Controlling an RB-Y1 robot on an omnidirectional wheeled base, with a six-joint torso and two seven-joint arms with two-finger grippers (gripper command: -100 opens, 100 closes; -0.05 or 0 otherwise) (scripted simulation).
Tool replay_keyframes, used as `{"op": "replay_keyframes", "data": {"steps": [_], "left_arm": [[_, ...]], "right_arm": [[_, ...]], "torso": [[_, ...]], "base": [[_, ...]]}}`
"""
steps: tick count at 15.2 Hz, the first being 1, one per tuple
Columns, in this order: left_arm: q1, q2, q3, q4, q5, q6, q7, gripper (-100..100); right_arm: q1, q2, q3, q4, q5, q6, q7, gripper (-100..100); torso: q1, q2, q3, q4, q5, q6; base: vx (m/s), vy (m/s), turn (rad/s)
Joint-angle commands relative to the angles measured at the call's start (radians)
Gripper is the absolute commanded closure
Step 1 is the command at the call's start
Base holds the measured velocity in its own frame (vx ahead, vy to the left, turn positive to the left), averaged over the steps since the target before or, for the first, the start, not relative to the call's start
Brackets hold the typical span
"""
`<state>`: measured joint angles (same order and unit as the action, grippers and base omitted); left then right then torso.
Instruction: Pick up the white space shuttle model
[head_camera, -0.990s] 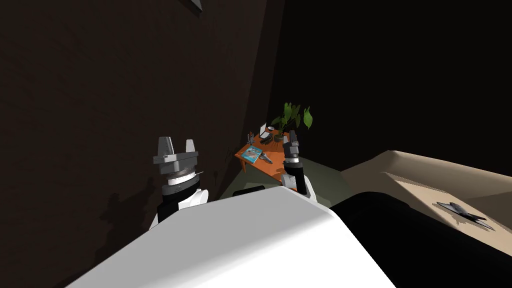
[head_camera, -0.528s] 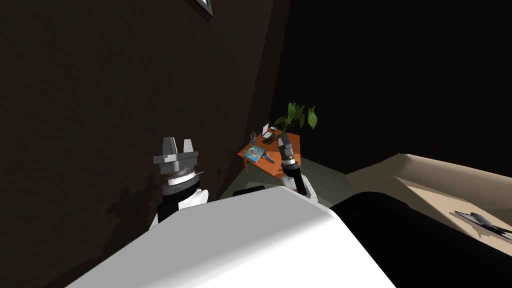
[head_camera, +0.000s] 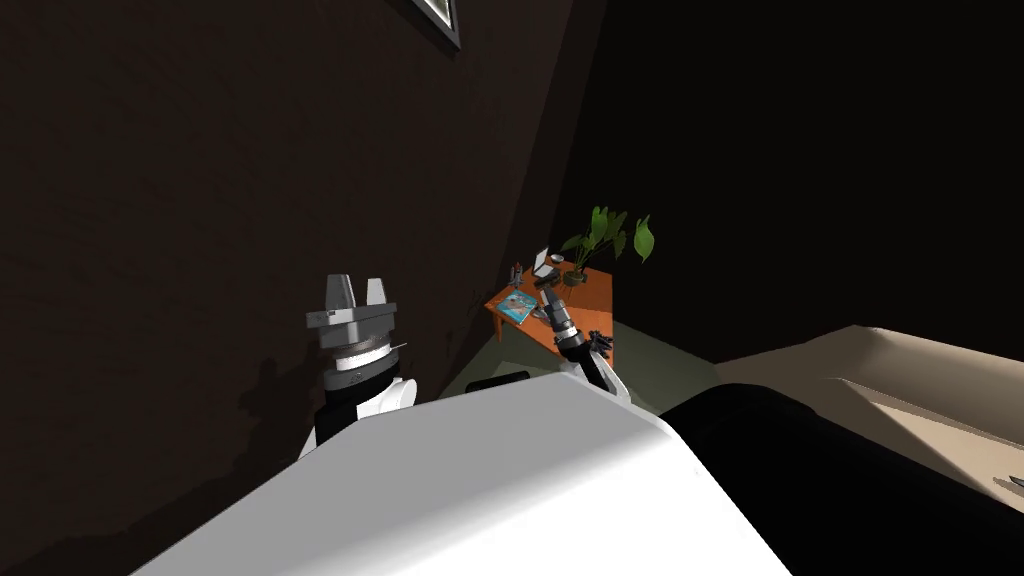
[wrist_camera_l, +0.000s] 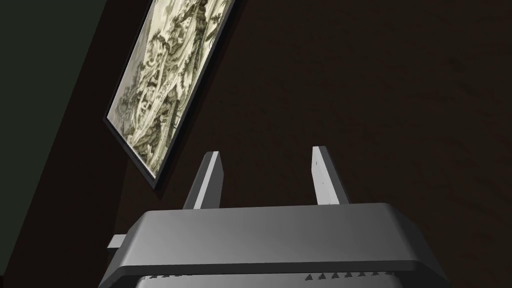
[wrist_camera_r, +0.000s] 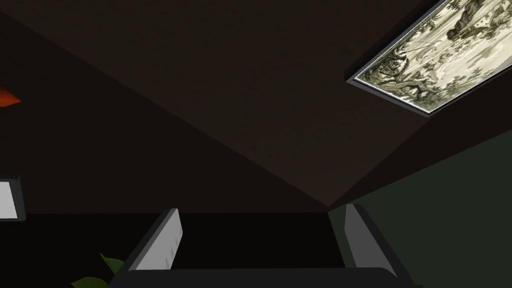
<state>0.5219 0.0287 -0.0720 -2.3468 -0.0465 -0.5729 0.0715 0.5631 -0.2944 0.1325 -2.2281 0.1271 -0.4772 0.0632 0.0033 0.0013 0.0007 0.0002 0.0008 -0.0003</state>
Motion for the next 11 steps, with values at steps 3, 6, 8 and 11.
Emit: {"op": "replay_keyframes", "data": {"steps": [3, 6, 8, 11], "left_arm": [[0.0, 0.0, 0.0, 0.0, 0.0, 0.0, 0.0, 0], [0.0, 0.0, 0.0, 0.0, 0.0, 0.0, 0.0, 0], [0.0, 0.0, 0.0, 0.0, 0.0, 0.0, 0.0, 0], [0.0, 0.0, 0.0, 0.0, 0.0, 0.0, 0.0, 0]], "right_arm": [[0.019, -0.092, 0.082, 0.077, -0.003, -0.035, 0.002, -100], [0.024, -0.142, 0.125, 0.12, -0.004, -0.047, 0.003, -100], [0.028, -0.182, 0.162, 0.158, -0.006, -0.059, 0.005, -100], [0.031, -0.222, 0.213, 0.207, -0.008, -0.07, 0.006, -100]], "torso": [[0.0, 0.0, 0.0, 0.0, 0.0, 0.0], [0.0, -0.001, -0.001, 0.0, 0.0, 0.0], [-0.001, -0.001, -0.001, 0.0, 0.0, 0.0], [-0.001, -0.002, -0.001, 0.0, 0.0, -0.001]], "base": [[-0.01, 0.052, 0.18], [0.01, 0.051, 0.185], [0.009, 0.034, 0.112], [0.019, 0.036, 0.221]]}}
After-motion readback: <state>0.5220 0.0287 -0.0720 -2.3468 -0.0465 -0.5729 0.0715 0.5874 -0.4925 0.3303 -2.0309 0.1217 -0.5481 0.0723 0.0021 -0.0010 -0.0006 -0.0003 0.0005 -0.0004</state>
